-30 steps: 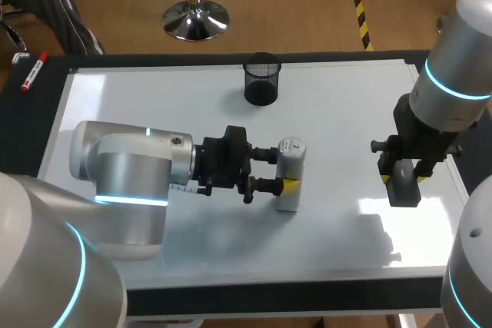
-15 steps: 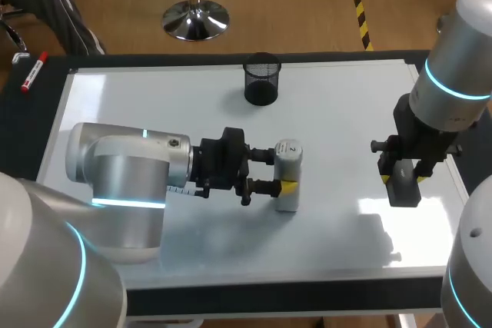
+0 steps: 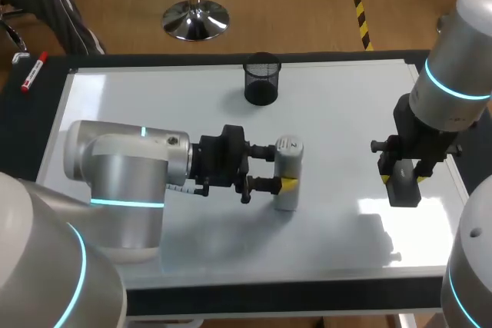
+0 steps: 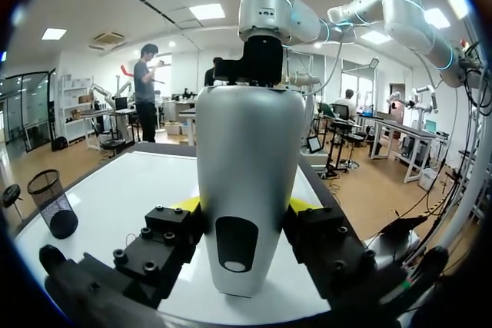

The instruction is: Pick up the inspection probe, press it on each red-marked spot on the whiteboard one by one, put down the probe, pick up the eraser, and wipe off all the red marks.

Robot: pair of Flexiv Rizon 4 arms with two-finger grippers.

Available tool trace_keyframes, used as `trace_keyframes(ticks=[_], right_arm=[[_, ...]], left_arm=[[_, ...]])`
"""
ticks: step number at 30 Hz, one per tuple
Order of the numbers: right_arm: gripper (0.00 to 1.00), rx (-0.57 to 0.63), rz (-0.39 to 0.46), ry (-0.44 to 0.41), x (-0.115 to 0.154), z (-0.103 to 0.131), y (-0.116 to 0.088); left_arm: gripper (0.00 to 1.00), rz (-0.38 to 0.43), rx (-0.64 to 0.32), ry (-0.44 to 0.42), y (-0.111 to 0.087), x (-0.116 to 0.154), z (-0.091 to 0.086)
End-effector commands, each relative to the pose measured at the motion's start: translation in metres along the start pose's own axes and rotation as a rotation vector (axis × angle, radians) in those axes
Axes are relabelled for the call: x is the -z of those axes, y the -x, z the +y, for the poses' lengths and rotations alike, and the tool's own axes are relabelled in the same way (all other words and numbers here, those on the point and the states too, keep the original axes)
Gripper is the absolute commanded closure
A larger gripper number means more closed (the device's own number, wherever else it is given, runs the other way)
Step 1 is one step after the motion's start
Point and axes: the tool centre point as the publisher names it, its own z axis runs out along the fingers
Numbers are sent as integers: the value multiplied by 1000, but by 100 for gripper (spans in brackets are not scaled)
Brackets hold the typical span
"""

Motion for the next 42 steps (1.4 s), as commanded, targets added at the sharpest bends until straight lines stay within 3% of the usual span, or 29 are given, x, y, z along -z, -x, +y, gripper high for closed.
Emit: trace_keyframes(ticks=[1, 8, 25, 42], right_arm=[[100, 1, 3, 0, 0, 0, 1], [100, 1, 3, 0, 0, 0, 1], [100, 1, 3, 0, 0, 0, 1], [100, 1, 3, 0, 0, 0, 1]], left_arm=[[100, -11, -7, 6, 0, 5, -11], [100, -16, -21, 7, 2, 12, -26], [100, -32, -25, 17, 2, 24, -37], [100, -89, -33, 20, 2, 70, -37]])
